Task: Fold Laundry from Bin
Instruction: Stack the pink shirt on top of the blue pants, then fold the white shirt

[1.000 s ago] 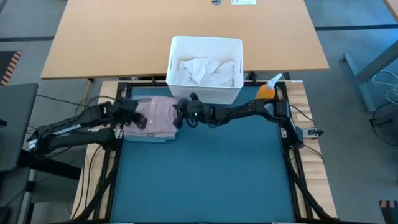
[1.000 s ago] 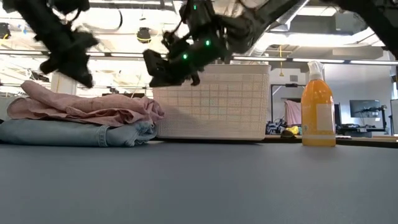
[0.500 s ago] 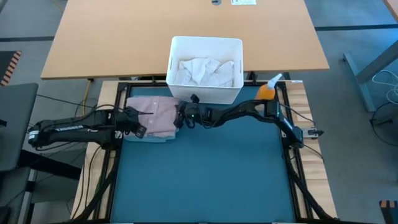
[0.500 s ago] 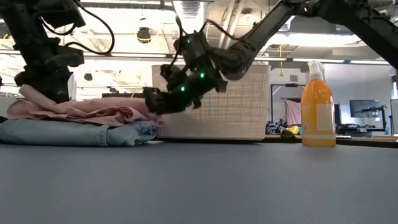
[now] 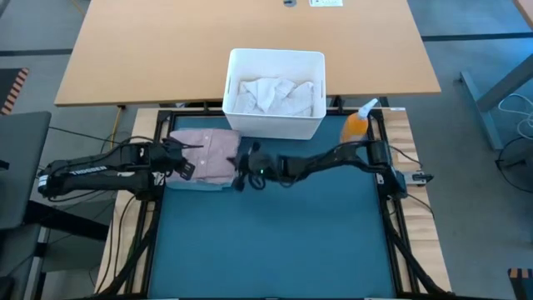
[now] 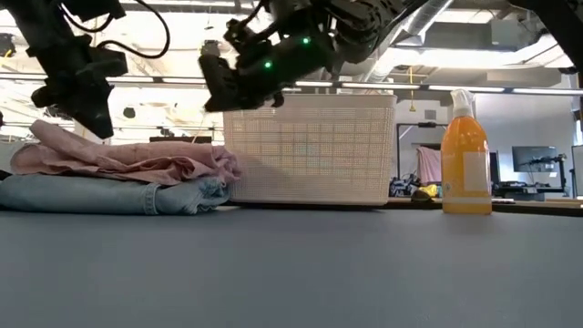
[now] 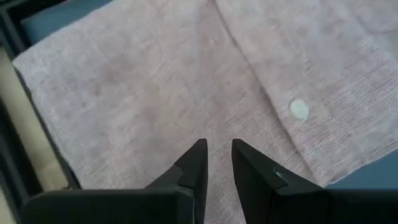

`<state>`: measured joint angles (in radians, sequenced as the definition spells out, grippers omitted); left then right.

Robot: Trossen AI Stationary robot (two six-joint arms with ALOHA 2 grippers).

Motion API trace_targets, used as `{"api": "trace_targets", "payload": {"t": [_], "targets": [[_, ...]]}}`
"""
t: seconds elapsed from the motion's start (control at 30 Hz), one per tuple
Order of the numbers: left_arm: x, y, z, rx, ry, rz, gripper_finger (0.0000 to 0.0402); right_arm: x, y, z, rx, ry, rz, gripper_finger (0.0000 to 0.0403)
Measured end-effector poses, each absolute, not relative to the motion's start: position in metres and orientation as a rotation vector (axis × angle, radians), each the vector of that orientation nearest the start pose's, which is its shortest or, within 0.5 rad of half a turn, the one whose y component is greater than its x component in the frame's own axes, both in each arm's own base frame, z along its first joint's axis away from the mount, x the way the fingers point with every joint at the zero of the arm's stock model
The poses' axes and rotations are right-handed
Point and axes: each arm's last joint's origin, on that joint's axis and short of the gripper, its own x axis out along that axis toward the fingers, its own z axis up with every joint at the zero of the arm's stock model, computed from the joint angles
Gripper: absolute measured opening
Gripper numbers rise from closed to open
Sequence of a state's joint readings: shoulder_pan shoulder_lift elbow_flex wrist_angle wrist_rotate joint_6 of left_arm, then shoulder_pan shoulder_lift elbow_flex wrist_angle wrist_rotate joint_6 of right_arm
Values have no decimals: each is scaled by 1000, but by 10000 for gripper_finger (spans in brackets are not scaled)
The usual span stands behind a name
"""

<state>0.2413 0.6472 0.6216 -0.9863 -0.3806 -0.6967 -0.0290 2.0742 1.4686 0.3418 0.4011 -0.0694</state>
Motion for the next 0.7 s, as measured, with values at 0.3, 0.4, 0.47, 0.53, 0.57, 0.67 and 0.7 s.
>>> {"api": "trace_targets", "payload": {"t": [0.3,0.4,0.47,0.53,0.57,0.67,0.7], "targets": [[96,29,223,-623,891,883,61,487,8,160,-79,359,-374,18],[96,26,221,-631,903,859,61,487,8,156,-81,371,-373,18],[97,26,224,-603,900,846,61,484,10,167,-96,367,-367,18],[97,27,235,-564,862,852,61,479,15,191,-126,336,-353,20],[97,28,243,-544,838,860,61,475,18,208,-139,320,-346,21],[96,29,270,-477,763,865,61,456,26,255,-167,305,-322,22],[96,30,279,-456,727,860,61,447,27,269,-172,317,-317,22]]}}
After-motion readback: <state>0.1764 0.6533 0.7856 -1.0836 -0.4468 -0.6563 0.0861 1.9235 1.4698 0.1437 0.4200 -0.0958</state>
